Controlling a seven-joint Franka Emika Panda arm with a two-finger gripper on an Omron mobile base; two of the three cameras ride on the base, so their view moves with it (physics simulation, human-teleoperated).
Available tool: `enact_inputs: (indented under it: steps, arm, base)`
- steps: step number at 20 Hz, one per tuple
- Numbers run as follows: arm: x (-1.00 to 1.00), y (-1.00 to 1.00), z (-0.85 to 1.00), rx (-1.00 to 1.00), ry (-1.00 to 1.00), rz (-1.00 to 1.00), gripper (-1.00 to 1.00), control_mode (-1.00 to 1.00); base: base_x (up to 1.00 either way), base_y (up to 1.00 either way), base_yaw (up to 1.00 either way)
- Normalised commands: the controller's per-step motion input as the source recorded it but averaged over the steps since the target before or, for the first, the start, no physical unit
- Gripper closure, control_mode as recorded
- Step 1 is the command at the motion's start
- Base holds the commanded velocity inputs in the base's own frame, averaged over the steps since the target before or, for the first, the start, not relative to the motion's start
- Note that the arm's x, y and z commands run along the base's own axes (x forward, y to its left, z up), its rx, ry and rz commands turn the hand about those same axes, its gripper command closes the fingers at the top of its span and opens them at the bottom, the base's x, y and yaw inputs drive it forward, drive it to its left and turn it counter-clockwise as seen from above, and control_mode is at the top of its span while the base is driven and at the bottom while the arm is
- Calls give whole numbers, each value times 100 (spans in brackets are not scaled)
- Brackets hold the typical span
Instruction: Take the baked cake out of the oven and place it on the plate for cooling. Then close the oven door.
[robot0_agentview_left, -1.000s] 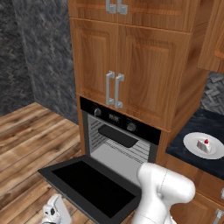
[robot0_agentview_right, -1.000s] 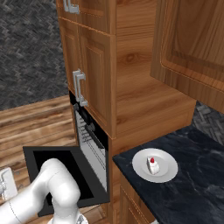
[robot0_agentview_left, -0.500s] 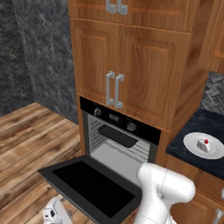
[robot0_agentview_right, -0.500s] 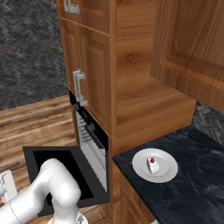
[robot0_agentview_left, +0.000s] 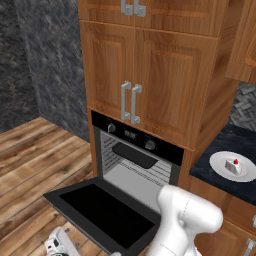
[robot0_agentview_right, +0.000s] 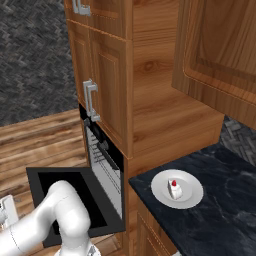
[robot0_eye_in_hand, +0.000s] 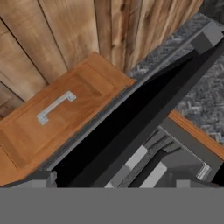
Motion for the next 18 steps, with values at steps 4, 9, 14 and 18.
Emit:
enact_inputs:
  steps: [4, 9, 14, 18]
  arm:
    - [22, 51, -92, -17, 0, -7, -100, -100]
    - [29, 49, -98, -20, -3, -7, -100, -100]
    - [12, 39, -92, -22, -11, -8, -100, -100]
    - [1, 38, -92, -22, -13, -8, -100, -100]
  base:
    - [0, 0, 0]
    - [0, 0, 0]
    - [0, 0, 0]
    - [0, 0, 0]
